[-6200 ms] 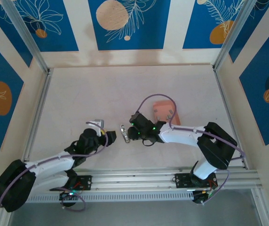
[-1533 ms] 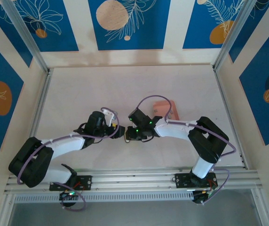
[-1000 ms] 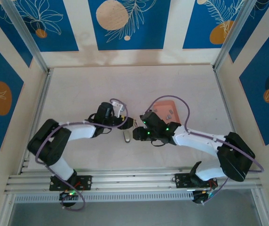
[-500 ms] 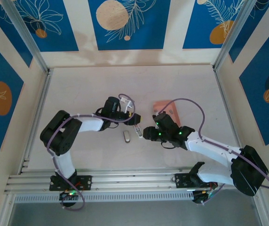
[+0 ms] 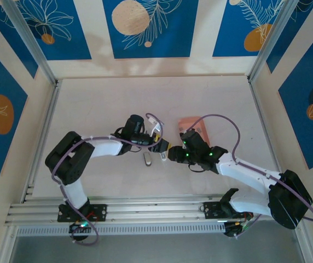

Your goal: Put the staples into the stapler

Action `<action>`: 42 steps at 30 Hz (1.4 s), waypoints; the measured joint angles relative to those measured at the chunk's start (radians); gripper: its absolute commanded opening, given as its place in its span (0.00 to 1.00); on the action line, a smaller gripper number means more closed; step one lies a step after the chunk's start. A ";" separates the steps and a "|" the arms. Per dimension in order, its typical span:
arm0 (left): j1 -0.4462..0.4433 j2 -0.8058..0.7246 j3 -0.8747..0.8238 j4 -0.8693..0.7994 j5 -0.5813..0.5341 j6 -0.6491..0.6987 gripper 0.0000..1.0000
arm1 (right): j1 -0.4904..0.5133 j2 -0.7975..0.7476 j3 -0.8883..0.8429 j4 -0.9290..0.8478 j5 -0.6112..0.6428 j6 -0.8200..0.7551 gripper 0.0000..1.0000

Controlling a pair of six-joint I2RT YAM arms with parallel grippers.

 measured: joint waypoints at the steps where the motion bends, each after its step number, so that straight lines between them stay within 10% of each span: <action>1: -0.001 -0.006 0.000 -0.014 -0.001 0.012 0.63 | 0.000 -0.001 0.000 -0.001 -0.006 0.000 0.43; 24: -0.025 -0.116 -0.078 -0.124 -0.080 0.050 0.65 | -0.010 0.060 0.008 -0.009 -0.036 -0.001 0.41; 42: 0.049 -0.306 -0.225 -0.110 -0.283 -0.016 0.66 | -0.029 0.365 0.141 0.069 -0.079 -0.038 0.21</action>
